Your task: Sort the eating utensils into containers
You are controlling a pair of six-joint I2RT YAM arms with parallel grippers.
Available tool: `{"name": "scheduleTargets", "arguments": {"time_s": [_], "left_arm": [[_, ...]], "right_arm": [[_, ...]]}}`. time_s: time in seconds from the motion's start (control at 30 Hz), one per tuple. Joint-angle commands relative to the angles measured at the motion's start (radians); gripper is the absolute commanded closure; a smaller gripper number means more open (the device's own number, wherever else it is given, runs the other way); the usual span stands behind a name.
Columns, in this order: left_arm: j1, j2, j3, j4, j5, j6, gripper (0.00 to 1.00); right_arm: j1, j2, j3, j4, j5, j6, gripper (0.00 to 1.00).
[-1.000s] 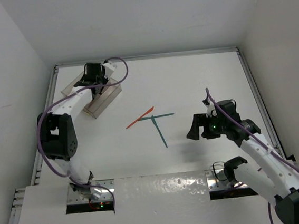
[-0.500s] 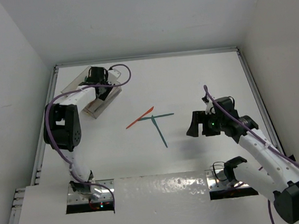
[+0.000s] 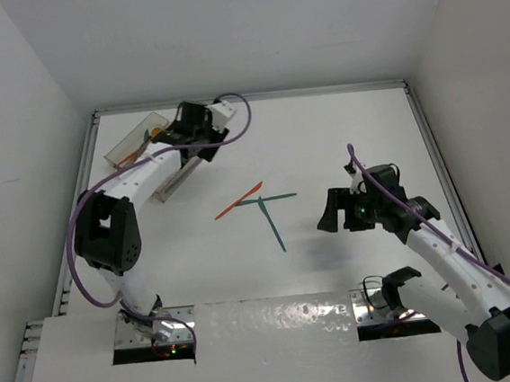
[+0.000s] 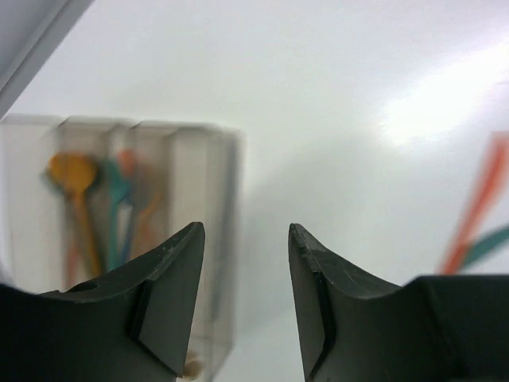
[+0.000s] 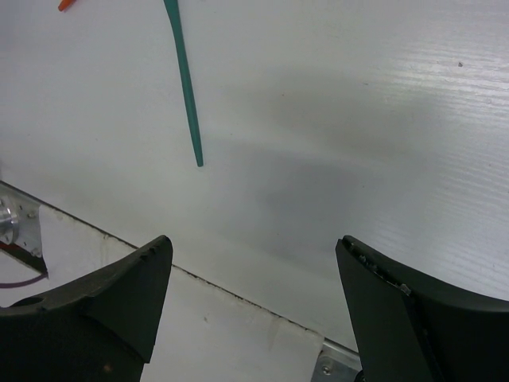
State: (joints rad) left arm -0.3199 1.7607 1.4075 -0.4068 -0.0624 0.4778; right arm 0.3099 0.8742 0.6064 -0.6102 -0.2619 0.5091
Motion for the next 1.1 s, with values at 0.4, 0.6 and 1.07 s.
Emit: {"name": "scheduleTargets", "arguments": {"time_s": [0.4, 0.6, 1.07], "left_arm": [[-0.2, 0.088, -0.042, -0.136, 0.213, -0.139, 0.55], [-0.208, 0.079, -0.102, -0.202, 0.199, -0.133, 0.55], [-0.222, 0.149, -0.145, -0.205, 0.144, -0.156, 0.58]], "right_arm": [[0.005, -0.053, -0.004, 0.027, -0.008, 0.046, 0.17], [0.003, -0.067, -0.016, 0.033, -0.007, 0.058, 0.17], [0.003, -0.069, -0.03, 0.046, -0.016, 0.066, 0.17]]}}
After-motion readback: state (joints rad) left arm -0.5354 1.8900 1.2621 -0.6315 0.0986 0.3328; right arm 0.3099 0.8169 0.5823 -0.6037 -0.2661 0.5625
